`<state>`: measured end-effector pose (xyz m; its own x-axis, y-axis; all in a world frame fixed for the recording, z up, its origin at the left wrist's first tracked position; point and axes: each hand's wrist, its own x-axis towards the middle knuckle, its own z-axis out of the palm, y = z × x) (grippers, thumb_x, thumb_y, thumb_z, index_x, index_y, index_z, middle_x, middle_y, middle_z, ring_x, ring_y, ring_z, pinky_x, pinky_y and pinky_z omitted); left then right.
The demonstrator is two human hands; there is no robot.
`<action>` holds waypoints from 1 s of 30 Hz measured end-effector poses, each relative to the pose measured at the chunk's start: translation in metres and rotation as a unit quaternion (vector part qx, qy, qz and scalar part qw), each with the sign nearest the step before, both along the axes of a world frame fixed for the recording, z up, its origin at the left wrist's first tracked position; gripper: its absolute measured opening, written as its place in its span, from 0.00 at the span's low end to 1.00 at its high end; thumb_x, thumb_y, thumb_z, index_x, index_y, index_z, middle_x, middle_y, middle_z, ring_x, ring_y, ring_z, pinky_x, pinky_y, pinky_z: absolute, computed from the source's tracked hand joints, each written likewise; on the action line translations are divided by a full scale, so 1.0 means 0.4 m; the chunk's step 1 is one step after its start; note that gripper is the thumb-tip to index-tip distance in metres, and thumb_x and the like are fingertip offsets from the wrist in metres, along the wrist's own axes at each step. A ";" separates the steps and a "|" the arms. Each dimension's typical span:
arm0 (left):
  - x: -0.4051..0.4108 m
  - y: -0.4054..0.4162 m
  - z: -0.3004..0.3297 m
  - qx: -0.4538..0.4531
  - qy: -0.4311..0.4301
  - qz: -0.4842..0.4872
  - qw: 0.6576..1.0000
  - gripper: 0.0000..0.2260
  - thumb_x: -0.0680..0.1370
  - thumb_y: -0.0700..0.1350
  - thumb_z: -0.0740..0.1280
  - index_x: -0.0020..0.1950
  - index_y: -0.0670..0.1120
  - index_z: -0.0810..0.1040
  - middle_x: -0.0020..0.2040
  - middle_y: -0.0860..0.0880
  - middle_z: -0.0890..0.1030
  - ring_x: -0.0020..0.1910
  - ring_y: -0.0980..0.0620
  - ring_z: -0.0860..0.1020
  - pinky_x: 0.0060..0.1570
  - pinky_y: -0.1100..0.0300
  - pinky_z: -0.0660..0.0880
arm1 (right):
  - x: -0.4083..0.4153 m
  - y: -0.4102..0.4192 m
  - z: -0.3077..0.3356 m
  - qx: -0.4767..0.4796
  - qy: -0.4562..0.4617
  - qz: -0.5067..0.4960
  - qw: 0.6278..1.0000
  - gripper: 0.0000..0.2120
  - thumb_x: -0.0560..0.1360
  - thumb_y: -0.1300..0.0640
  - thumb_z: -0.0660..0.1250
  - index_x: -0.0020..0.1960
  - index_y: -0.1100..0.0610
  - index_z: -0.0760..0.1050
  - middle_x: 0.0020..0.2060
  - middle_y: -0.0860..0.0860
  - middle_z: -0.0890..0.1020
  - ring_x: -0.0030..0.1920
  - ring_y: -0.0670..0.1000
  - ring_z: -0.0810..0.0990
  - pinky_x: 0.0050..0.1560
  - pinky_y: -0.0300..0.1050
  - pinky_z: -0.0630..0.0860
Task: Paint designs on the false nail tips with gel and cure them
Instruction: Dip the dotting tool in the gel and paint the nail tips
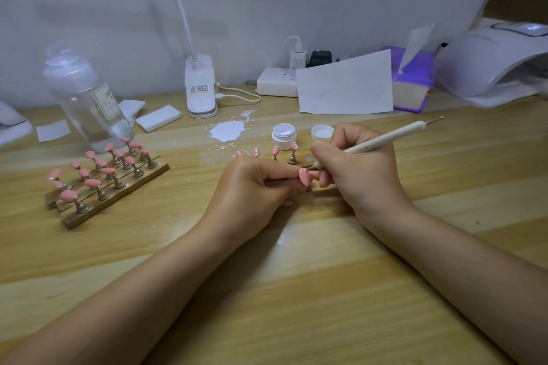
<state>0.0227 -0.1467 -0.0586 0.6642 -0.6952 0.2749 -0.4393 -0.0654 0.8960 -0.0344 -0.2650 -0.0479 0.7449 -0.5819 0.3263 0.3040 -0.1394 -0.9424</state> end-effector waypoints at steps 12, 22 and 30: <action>-0.005 -0.002 0.006 0.003 -0.012 0.003 1.000 0.07 0.72 0.34 0.69 0.47 0.40 0.83 0.41 0.66 0.79 0.29 0.72 0.74 0.35 0.82 0.67 | 0.000 0.001 0.002 0.001 0.007 -0.004 1.000 0.13 0.66 0.67 0.66 0.27 0.61 0.63 0.14 0.47 0.67 0.16 0.41 0.69 0.24 0.38 0.72; -0.004 -0.001 0.006 -0.001 -0.008 0.008 1.000 0.07 0.72 0.34 0.69 0.47 0.42 0.83 0.39 0.63 0.81 0.29 0.72 0.73 0.35 0.80 0.69 | -0.001 0.001 0.000 -0.002 0.010 -0.008 1.000 0.14 0.66 0.66 0.66 0.27 0.61 0.62 0.14 0.47 0.68 0.16 0.42 0.69 0.26 0.40 0.73; -0.005 0.000 0.006 -0.004 -0.013 0.011 1.000 0.07 0.72 0.32 0.68 0.46 0.40 0.83 0.39 0.56 0.83 0.28 0.71 0.74 0.35 0.80 0.69 | 0.000 0.001 -0.001 -0.004 0.009 -0.015 1.000 0.14 0.65 0.67 0.65 0.26 0.62 0.62 0.13 0.47 0.68 0.16 0.42 0.68 0.24 0.38 0.72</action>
